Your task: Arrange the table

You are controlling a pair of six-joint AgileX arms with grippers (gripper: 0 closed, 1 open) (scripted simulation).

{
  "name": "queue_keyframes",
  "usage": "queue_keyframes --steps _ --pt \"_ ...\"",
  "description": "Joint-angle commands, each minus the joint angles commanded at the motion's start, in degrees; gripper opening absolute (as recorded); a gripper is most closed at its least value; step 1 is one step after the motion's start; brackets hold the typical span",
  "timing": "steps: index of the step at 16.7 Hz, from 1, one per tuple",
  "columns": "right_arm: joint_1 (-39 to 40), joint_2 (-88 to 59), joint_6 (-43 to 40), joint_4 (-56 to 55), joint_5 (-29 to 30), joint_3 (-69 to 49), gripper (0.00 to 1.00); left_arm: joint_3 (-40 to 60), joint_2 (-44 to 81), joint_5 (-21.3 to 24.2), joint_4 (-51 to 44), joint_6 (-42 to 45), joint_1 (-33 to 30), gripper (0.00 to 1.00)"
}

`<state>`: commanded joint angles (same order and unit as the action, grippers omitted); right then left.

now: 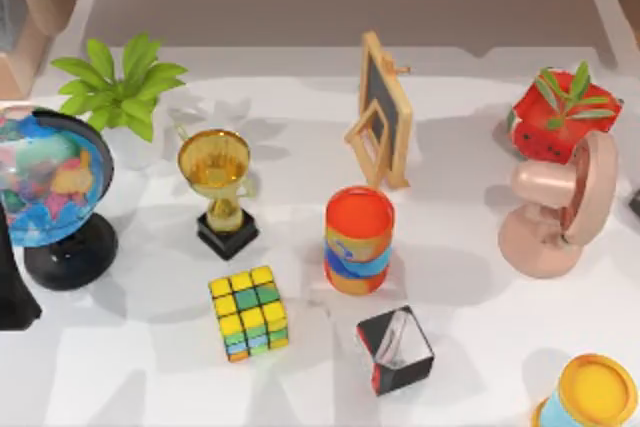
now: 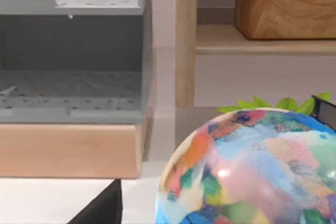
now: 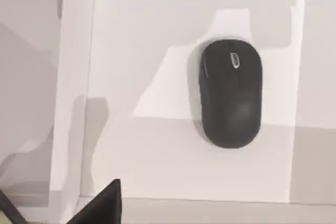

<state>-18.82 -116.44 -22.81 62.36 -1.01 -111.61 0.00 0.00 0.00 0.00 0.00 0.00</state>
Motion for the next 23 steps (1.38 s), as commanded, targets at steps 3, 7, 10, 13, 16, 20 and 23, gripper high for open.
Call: queue_keyframes --steps 3,7,10,13,16,20,23 --pt "-1.98 -15.49 -2.87 7.83 -0.25 -14.47 1.00 0.00 0.00 0.00 0.00 0.00 0.00 1.00" --pt "-2.90 -29.15 -5.30 14.83 -0.84 -27.94 1.00 0.00 0.00 0.00 0.00 0.00 0.00 1.00" --pt "-2.79 -33.20 -5.92 16.82 -1.17 -32.35 1.00 0.00 0.00 0.00 0.00 0.00 0.00 1.00" --pt "-2.77 -33.44 -5.96 16.94 -1.19 -32.64 1.00 0.00 0.00 0.00 0.00 0.00 0.00 1.00" --pt "-2.61 -33.52 -5.92 16.86 -1.14 -32.53 1.00 0.00 0.00 0.00 0.00 0.00 0.00 1.00" --pt "-2.90 -34.09 -6.15 17.30 -1.17 -33.32 1.00 0.00 0.00 0.00 0.00 0.00 0.00 1.00" --pt "-3.11 -33.89 -6.29 16.60 -1.18 -32.57 1.00 0.00 0.00 0.00 0.00 0.00 0.00 1.00"
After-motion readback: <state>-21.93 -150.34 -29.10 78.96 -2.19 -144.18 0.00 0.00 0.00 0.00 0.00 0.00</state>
